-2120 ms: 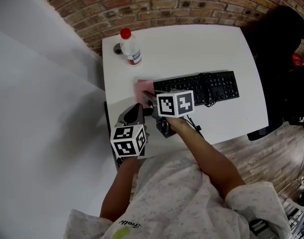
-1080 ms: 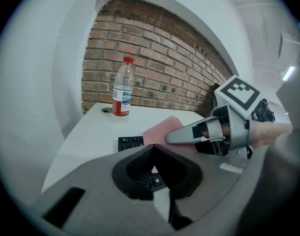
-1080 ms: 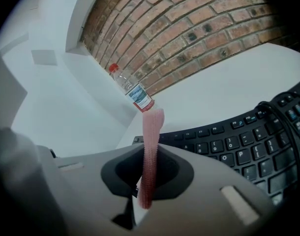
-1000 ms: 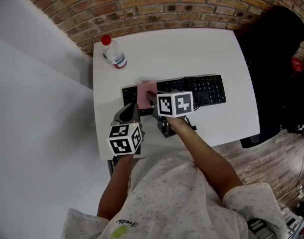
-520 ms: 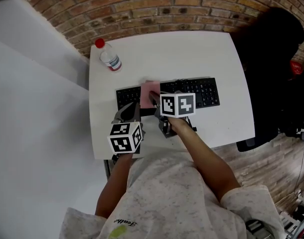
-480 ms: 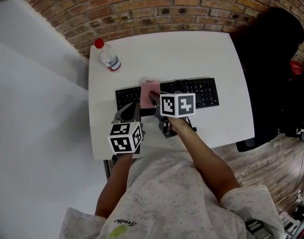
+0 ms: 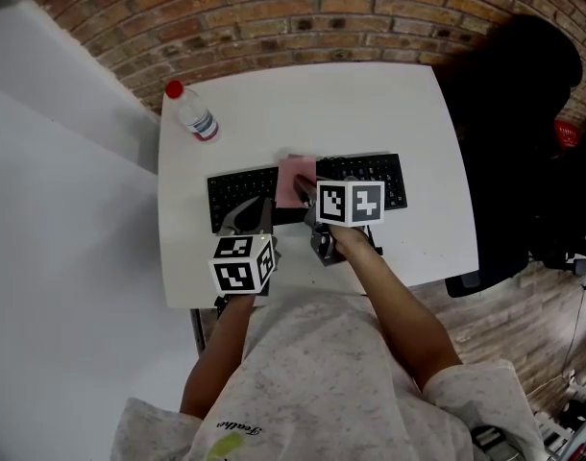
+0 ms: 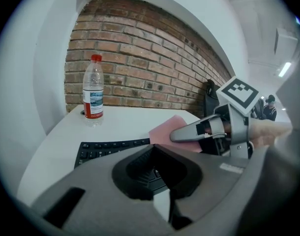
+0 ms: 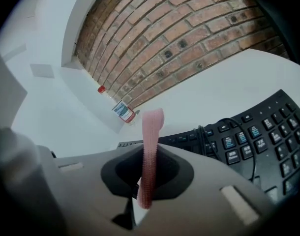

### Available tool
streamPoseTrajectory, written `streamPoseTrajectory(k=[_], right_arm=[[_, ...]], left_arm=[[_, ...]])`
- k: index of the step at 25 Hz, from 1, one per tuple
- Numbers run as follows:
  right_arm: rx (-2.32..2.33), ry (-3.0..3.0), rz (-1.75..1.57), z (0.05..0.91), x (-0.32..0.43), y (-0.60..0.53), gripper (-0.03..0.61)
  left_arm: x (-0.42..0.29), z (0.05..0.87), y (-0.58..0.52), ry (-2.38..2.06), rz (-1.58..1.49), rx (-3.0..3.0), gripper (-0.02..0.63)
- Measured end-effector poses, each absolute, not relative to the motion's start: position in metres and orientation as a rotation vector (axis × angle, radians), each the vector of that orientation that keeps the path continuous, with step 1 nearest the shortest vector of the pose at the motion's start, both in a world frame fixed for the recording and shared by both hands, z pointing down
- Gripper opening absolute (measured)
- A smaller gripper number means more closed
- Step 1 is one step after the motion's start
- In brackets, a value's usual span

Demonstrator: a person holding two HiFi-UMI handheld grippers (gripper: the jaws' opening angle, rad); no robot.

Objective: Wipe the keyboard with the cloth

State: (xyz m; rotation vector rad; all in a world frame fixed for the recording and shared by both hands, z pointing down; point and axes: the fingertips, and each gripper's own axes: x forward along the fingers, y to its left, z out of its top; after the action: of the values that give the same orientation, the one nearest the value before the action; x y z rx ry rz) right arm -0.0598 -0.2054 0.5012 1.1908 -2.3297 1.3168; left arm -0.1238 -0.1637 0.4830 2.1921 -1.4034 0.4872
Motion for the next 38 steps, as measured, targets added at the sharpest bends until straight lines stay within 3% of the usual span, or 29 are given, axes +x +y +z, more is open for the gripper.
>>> streamPoseTrajectory(k=[38], right_arm=[[1.201,-2.375,1.372,0.492,0.064,-0.209,0.018]], left_arm=[[-0.022,0.477,-0.174,-1.42,0.509,2.219,-0.008]])
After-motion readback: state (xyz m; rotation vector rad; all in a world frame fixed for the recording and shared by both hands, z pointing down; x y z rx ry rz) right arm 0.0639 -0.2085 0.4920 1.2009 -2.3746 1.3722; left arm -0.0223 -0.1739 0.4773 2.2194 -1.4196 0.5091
